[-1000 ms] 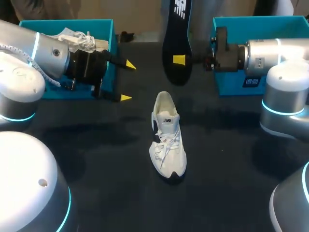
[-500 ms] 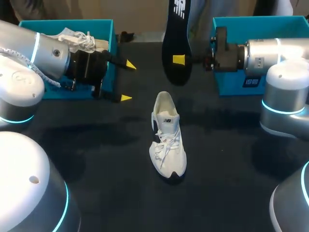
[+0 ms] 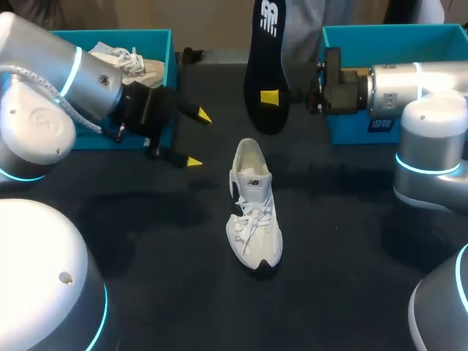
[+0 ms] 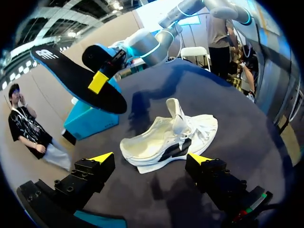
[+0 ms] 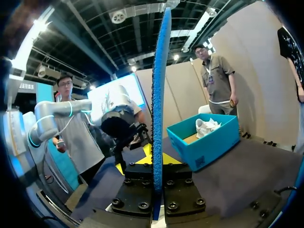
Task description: Take the shoe out of the shoebox, open the shoe tongue, remove and reinsert the insole, then place the shoe into the shoebox
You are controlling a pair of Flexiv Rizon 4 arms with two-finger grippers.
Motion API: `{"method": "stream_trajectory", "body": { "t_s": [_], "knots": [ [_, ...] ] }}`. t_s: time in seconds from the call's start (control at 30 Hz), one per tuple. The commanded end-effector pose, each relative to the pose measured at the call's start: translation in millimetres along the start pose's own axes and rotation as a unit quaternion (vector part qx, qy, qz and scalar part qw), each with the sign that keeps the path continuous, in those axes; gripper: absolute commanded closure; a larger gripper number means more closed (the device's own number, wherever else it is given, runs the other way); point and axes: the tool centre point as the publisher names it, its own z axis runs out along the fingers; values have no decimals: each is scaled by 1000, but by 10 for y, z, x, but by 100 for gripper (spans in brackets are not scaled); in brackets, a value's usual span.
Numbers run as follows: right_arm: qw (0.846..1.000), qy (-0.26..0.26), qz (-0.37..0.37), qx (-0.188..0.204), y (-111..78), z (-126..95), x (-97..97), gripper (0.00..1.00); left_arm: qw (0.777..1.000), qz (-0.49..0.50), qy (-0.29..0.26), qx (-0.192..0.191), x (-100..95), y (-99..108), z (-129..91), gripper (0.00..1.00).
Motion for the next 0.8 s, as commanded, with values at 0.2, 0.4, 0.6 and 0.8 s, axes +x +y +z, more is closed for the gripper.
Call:
{"method": "stream_trajectory", "body": {
  "t_s": [0.2, 0.4, 0.6, 0.8],
  "knots": [
    [1000, 24, 3, -2, -236, 57, -49, 100, 998, -21, 30, -45, -9, 90, 396, 0],
    [999, 25, 22, 3, -304, 37, -22, 100, 996, -22, 41, -77, 69, 220, 581, 0],
    [999, 25, 22, 3, -304, 37, -22, 100, 995, -41, 36, -86, 107, 298, 652, 0],
    [999, 25, 22, 3, -304, 37, -22, 100, 994, -68, 19, -80, 99, 318, 666, 0]
  ]
}}
